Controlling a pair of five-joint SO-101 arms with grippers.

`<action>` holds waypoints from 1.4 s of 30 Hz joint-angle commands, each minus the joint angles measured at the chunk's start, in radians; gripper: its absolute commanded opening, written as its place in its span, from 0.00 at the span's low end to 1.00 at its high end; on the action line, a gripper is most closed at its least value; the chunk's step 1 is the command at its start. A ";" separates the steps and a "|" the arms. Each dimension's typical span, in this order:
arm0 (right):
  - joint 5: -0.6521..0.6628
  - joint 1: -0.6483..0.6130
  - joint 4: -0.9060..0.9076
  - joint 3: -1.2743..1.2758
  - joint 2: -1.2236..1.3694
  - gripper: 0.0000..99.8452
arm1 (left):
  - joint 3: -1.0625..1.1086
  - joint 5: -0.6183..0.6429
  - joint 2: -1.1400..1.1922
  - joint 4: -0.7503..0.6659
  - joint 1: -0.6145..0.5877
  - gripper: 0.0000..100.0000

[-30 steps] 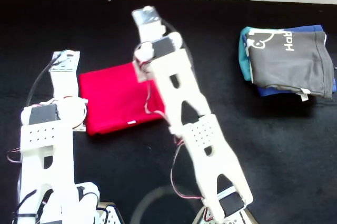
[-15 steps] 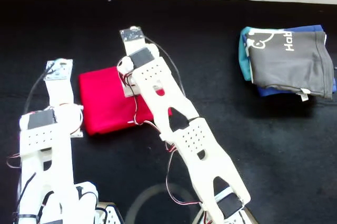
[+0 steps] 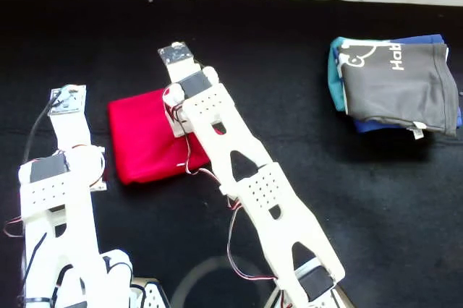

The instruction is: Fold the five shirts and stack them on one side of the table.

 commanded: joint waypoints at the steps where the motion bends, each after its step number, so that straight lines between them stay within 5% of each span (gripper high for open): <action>1: 0.025 0.021 0.056 -0.104 -0.042 0.01 | -0.002 -0.011 -0.025 -0.009 -0.013 0.01; 6: 0.029 0.159 0.127 -0.275 -0.071 0.01 | -0.002 -0.011 -0.024 -0.008 -0.013 0.01; 13: 0.133 0.364 0.130 -0.173 -0.220 0.01 | 0.061 -0.063 0.008 -0.028 -0.007 0.01; 29: 0.473 0.710 0.124 0.283 -0.866 0.01 | -0.209 -0.075 0.644 -0.051 -0.013 0.01; 42: 0.701 0.961 0.028 0.297 -0.881 0.01 | -0.211 -0.077 0.650 -0.051 -0.013 0.01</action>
